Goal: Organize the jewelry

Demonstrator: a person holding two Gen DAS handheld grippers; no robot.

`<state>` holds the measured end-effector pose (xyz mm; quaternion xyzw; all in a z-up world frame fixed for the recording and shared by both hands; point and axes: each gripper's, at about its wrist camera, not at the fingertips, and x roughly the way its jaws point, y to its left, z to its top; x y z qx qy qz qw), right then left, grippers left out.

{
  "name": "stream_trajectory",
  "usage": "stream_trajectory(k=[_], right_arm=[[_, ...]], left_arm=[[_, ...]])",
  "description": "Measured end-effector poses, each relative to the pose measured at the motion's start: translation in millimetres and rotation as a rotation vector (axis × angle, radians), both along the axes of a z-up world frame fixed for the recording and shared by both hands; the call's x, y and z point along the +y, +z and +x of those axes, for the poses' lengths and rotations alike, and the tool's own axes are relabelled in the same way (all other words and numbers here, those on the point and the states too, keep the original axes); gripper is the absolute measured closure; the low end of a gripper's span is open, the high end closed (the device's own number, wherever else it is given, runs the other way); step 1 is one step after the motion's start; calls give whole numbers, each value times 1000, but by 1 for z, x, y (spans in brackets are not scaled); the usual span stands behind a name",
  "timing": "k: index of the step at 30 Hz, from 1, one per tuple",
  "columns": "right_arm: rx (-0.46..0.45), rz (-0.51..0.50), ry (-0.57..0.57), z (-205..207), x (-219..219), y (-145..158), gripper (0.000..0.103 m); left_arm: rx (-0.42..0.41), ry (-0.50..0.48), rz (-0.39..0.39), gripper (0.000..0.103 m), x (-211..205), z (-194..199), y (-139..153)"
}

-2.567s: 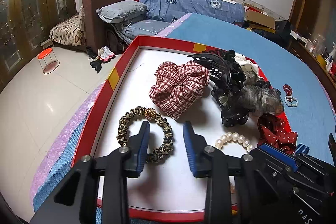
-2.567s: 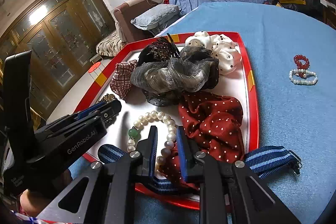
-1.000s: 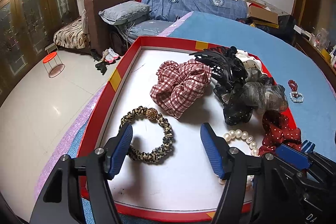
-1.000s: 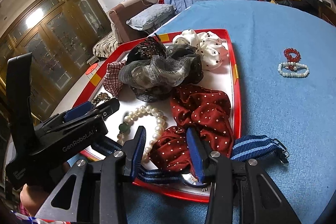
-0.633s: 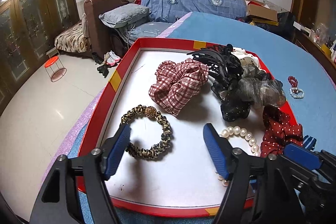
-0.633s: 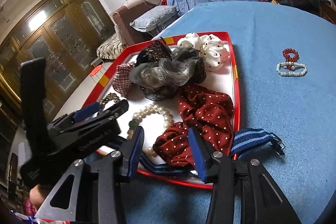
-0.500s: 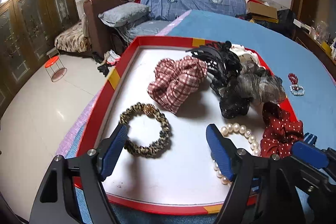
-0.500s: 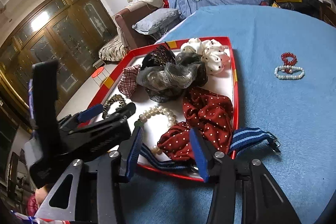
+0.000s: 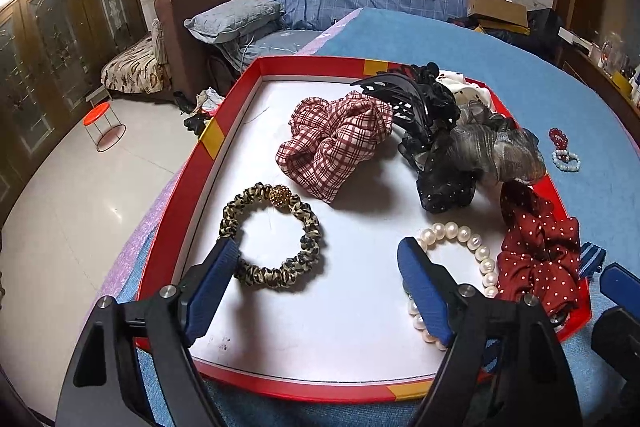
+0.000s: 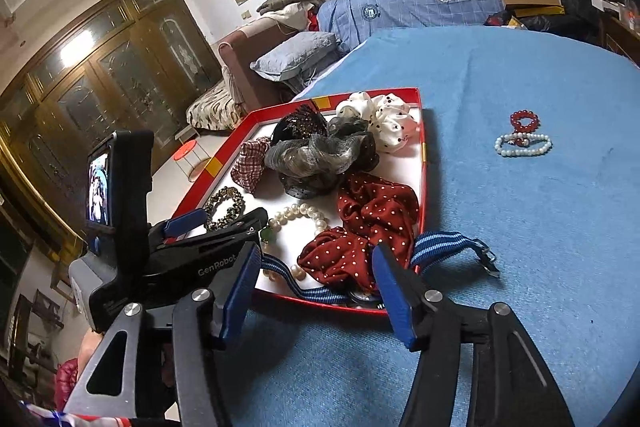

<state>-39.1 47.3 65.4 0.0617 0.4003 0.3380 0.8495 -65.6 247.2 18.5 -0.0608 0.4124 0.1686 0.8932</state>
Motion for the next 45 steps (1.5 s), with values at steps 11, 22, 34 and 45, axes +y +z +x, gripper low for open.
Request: stream_trajectory(k=[11,22,34,45], right_arm=[[-3,-25,-14,-7,-7,0,22],[-64,-74,-61,-27,-27,5,14],[-84,-78,-89,-61,-46,1,13],[-163,-42,-154,-98,-65,22,12]], left_arm=[[12,4,7,13,-7,-13,-2],[-65,18,13,8,-23,-41,8],[-238,49,67,4,-39,-98,34],[-208,31,222,0,-59,-138,55]])
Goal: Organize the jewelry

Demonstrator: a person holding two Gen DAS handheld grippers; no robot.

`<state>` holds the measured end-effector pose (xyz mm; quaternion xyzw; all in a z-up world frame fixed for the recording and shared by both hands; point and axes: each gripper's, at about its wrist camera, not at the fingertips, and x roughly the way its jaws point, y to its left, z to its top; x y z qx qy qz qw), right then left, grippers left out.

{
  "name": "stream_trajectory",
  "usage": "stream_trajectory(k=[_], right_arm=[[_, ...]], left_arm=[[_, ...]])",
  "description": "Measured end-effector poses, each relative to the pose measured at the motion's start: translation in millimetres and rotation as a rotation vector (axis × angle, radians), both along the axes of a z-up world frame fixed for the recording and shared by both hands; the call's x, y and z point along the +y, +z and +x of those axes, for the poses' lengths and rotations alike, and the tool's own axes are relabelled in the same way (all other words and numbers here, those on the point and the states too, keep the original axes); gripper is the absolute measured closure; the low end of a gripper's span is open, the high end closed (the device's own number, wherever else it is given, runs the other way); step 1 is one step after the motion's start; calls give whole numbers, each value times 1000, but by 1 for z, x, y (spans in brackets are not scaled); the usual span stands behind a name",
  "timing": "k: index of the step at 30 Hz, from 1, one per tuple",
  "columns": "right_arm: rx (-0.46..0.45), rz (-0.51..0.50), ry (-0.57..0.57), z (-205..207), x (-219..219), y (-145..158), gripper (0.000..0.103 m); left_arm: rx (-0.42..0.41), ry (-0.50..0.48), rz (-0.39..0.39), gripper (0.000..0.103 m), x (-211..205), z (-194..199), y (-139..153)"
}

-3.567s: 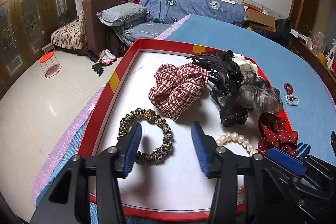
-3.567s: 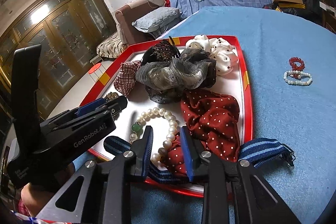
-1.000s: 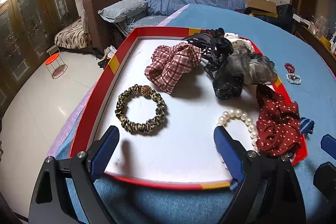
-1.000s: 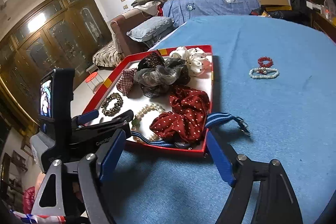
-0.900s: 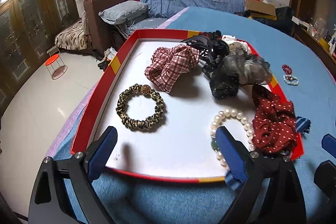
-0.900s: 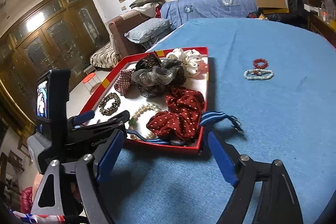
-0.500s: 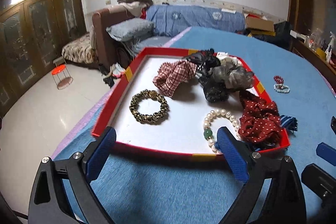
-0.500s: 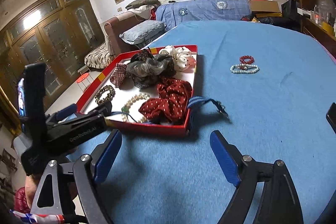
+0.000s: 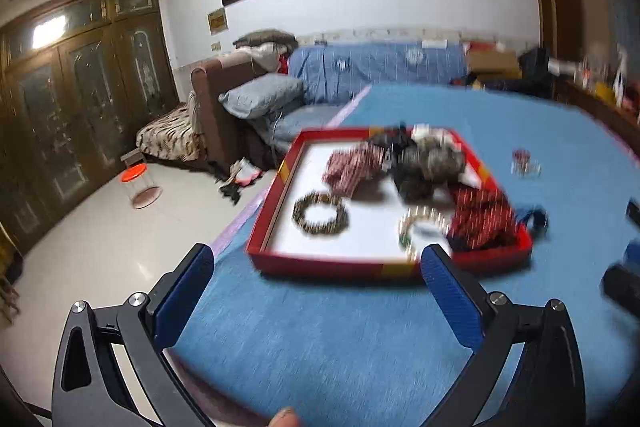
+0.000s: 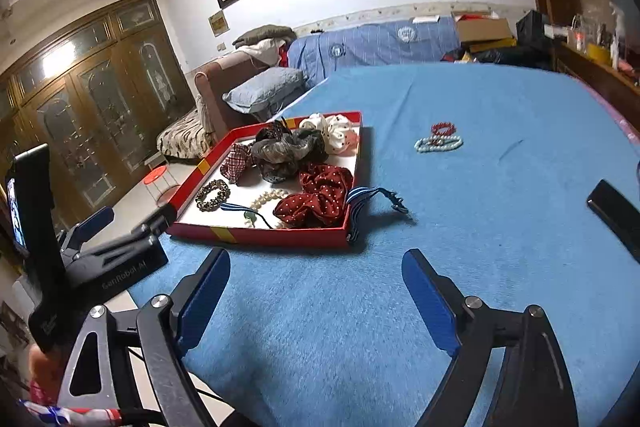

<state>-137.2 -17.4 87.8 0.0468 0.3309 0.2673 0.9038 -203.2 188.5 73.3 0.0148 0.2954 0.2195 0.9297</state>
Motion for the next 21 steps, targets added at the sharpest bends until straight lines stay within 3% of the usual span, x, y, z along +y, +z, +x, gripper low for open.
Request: stream_trajectory(k=[4,8,11,21], right_arm=[[-59,-12,-18,-17,-4,9,11],[-106,-27,-24,-34,-8,15,9],[-141,-47,-25,-43,-5,18,9],[-176,-73,-6,-50,3,22,7]], left_arm=[[31,-13,-1,0,-4,-11,-1],[-5,33,42,0,-6,-28,3],[-24,23,18,0,-5,-32,7],[-31,0,27,0,-8,-34,6]])
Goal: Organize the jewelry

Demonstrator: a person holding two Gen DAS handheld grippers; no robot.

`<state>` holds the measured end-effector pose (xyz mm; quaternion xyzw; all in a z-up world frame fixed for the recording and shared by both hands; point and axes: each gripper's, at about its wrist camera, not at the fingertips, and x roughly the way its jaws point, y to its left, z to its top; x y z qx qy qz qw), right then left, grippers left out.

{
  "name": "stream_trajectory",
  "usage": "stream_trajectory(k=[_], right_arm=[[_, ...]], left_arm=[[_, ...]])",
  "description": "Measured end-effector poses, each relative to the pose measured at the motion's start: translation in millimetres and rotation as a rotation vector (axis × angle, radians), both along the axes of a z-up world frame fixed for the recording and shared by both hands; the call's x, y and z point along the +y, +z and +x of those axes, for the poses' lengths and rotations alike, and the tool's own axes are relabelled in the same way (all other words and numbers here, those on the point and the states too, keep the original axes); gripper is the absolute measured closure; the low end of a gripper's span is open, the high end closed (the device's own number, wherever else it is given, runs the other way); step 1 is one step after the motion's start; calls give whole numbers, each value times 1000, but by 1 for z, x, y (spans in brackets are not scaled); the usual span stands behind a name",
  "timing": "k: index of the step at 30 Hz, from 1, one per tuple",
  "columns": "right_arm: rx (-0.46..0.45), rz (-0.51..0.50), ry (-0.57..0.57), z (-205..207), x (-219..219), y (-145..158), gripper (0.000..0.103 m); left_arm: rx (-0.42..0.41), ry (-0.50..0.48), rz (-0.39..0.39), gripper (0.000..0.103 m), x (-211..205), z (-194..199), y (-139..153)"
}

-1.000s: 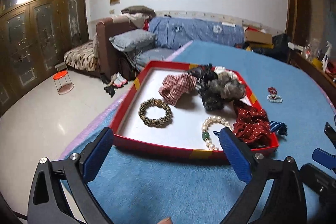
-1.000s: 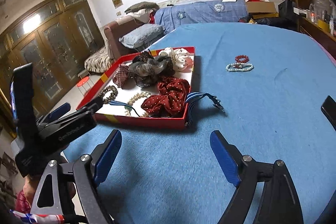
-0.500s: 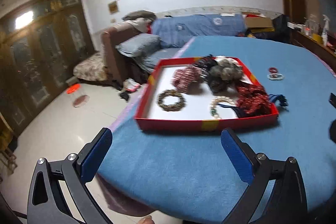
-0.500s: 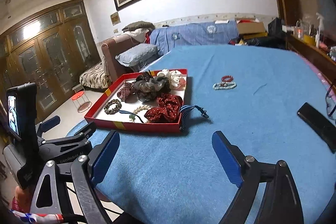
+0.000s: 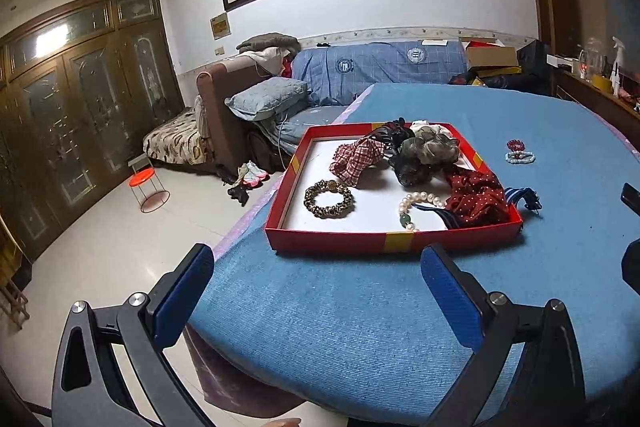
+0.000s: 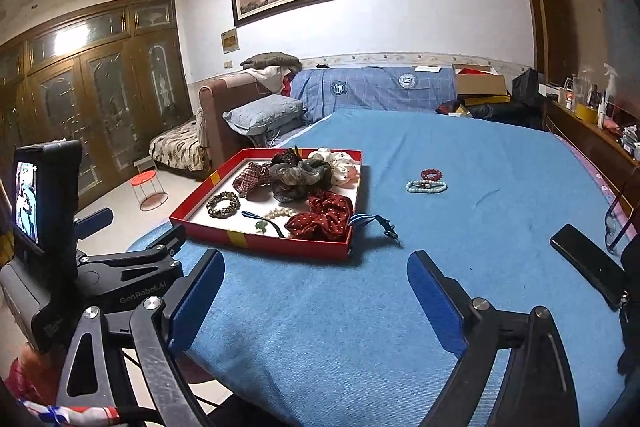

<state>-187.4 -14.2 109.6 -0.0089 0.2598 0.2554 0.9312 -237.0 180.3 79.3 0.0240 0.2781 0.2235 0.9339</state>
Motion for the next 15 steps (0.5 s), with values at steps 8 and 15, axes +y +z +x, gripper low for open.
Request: stream_trajectory(k=[8,15], right_arm=[[4,-20,15,1,8,-2,7],[4,-36,23,-1,14,-6,7]], left_arm=[[4,8,13,0,2,1,-3],[11,6,-5,0,6,2,-7]])
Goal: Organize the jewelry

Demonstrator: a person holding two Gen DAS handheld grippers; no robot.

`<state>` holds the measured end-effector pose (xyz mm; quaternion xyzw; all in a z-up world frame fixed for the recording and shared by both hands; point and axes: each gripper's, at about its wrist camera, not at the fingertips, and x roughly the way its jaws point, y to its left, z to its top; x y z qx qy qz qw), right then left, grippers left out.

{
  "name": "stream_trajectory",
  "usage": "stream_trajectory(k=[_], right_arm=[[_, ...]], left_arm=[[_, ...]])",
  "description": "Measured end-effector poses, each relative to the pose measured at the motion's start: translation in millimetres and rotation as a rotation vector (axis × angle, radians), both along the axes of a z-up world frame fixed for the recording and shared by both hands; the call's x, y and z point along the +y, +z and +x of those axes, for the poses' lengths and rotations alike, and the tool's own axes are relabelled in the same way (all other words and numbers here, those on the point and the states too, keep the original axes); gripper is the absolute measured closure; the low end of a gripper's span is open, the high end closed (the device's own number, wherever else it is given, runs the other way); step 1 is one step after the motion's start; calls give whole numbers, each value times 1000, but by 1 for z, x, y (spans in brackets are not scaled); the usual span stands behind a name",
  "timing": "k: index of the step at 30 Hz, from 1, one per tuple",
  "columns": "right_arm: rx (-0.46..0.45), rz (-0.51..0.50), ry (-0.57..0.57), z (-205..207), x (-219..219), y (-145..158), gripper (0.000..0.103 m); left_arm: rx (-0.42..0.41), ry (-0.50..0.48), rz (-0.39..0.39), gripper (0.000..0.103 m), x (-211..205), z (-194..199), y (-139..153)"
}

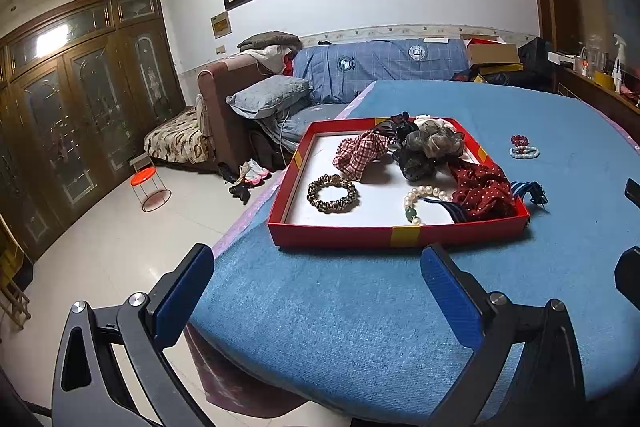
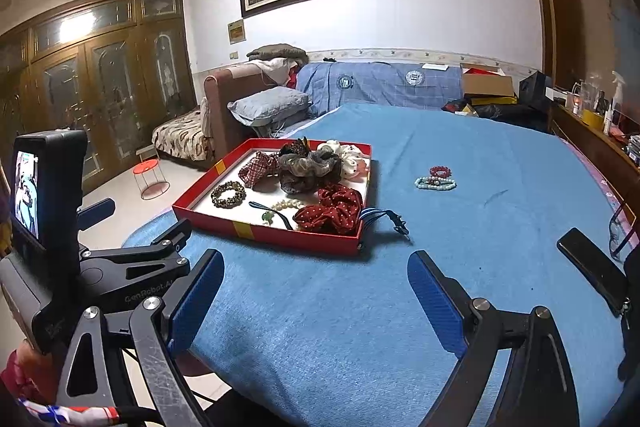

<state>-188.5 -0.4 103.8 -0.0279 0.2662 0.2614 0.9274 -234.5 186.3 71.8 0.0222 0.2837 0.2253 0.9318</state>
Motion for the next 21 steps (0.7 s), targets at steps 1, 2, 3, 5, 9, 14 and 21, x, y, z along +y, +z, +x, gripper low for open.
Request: stream_trajectory(k=[1,2,3,5,9,14,21], right_arm=[[0,-2,0,-1,1,0,7],[0,-2,0,-1,1,-1,7],[1,-2,2,-1,2,-1,7],[0,-7,2,-1,3,-1,7],[5,-12,7,-1,6,-3,7],[12,-22,10,-2,9,-5,7],[20,-35,14,-2,14,-8,6]], left_arm=[[3,1,-3,0,1,1,-1],[6,1,-5,0,1,1,-2],[7,0,-6,0,2,1,-3],[9,2,-4,0,2,1,-3],[10,1,-5,0,2,1,-4],[14,1,-7,0,4,1,-9],[23,-2,-15,0,8,2,-14]])
